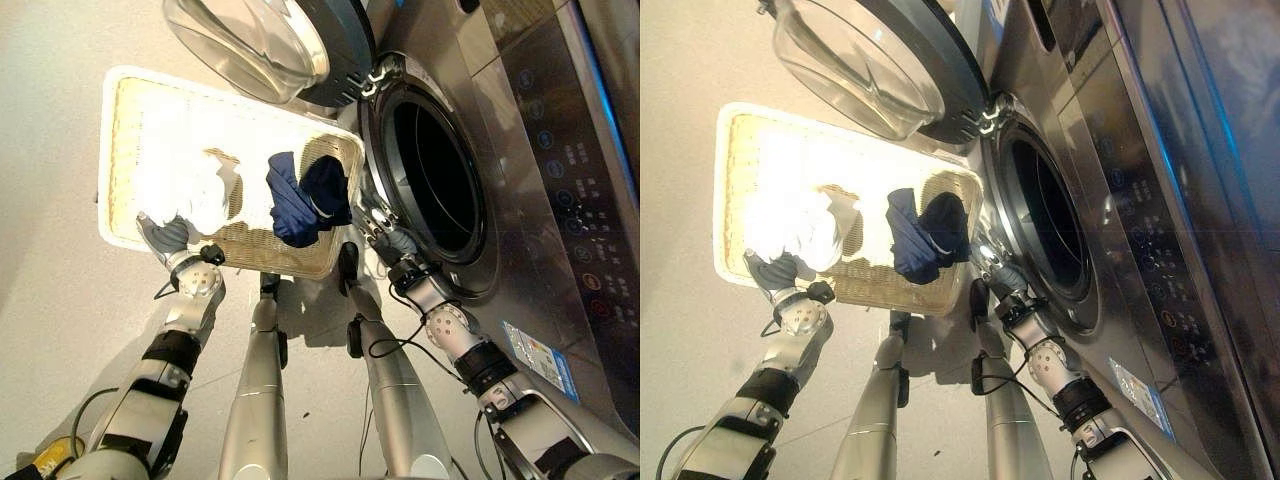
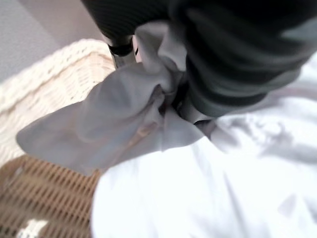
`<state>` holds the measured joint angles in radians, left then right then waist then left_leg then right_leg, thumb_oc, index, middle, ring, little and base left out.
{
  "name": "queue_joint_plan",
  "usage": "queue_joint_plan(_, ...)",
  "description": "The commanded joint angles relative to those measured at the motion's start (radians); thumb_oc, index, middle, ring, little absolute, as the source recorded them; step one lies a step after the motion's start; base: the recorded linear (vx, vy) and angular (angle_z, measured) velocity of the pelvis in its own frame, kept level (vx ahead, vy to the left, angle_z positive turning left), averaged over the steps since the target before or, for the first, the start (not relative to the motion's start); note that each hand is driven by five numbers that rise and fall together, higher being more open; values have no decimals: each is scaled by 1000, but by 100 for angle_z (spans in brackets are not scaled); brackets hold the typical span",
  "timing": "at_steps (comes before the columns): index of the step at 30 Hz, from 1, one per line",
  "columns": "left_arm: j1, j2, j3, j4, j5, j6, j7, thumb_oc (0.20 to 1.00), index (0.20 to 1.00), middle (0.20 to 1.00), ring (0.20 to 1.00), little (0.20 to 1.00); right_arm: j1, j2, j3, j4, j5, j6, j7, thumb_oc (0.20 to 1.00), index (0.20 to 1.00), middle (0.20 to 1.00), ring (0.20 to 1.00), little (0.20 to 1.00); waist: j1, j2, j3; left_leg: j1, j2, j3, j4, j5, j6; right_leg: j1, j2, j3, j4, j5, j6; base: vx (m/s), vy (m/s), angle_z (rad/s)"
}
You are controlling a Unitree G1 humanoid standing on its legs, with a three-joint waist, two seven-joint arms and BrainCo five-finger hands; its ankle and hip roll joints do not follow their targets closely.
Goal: Put the clothes into the washing machine.
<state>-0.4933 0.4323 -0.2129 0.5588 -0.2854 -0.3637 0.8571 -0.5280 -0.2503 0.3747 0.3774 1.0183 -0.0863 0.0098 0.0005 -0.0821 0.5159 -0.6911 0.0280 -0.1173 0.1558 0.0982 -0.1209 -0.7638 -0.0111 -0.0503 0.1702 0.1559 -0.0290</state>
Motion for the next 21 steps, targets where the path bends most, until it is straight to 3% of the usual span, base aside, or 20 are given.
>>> queue_joint_plan(1,-2,-9,4,-125,103,-114,-103,200,200,200,200,200,16,-14,16,-70,-184,-52,-35,1000,1000,1000,1000,1000,14,70,4,-3,-88,33,-36,80,69,52,15,-33,17,-37,50,-22,-50,22)
queue_joint_plan(2,27,-11,-18,-206,130,-135,-186,200,200,200,200,200,3,-31,34,-73,-343,-54,-59,1000,1000,1000,1000,1000,26,77,4,4,-93,27,-42,83,73,63,8,-43,17,-36,53,-4,-41,14)
queue_joint_plan(5,40,-1,-41,-265,129,-153,-275,200,200,200,200,200,-15,-56,59,-76,-474,-40,-68,1000,1000,1000,1000,1000,35,85,4,10,-100,22,-46,85,76,71,1,-52,17,-36,57,-10,-29,14)
queue_joint_plan(7,45,25,-73,-325,121,-168,-394,200,200,200,200,200,-48,-97,90,-77,-592,-22,-55,1000,1000,1000,1000,1000,45,94,4,27,-109,17,-46,79,81,89,-7,-61,20,-42,61,-12,-19,9)
queue_joint_plan(10,38,43,-99,-359,101,-176,-466,200,200,200,200,200,-74,-119,109,-78,-636,-19,-53,1000,1000,1000,1000,1000,49,100,4,29,-114,16,-47,84,83,94,-13,-67,16,-34,65,-16,-3,7)
queue_joint_plan(11,33,58,-132,-391,70,-184,-542,200,200,200,200,200,-97,-132,126,-70,-663,-10,-44,1000,1000,1000,1000,1000,53,106,4,38,-120,15,-44,80,86,105,-20,-71,15,-32,69,0,-5,8)
queue_joint_plan(21,16,86,-221,-505,-11,-194,-717,200,200,200,200,200,-126,-151,159,-77,-684,22,-44,1000,1000,1000,1000,1000,45,123,4,64,-125,26,-72,83,96,121,-27,-58,-7,-13,82,0,14,4)
